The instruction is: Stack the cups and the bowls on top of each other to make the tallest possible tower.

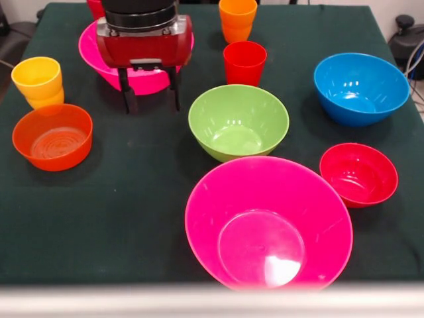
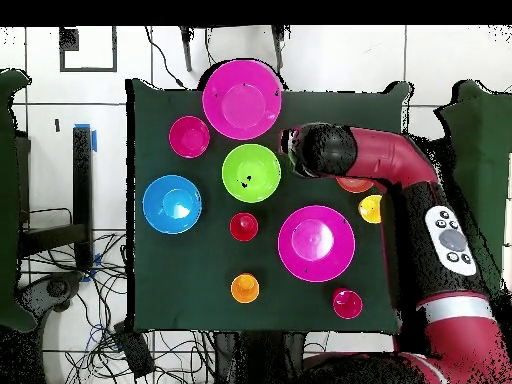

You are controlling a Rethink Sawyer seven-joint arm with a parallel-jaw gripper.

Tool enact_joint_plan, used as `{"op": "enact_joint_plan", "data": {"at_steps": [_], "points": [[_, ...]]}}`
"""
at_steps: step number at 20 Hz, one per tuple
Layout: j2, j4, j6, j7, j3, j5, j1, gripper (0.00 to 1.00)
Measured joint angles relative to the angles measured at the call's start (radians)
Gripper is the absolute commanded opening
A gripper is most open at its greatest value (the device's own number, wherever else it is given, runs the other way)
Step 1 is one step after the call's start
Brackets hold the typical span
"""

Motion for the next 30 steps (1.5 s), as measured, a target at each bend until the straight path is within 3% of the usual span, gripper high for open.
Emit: {"op": "enact_joint_plan", "data": {"at_steps": [20, 30], "points": [[0.0, 0.013, 0.125, -0.189, 0.126, -0.092, -0.148, 1.0], [0.0, 0.004, 0.216, -0.284, 0.15, -0.098, -0.211, 1.0]]}}
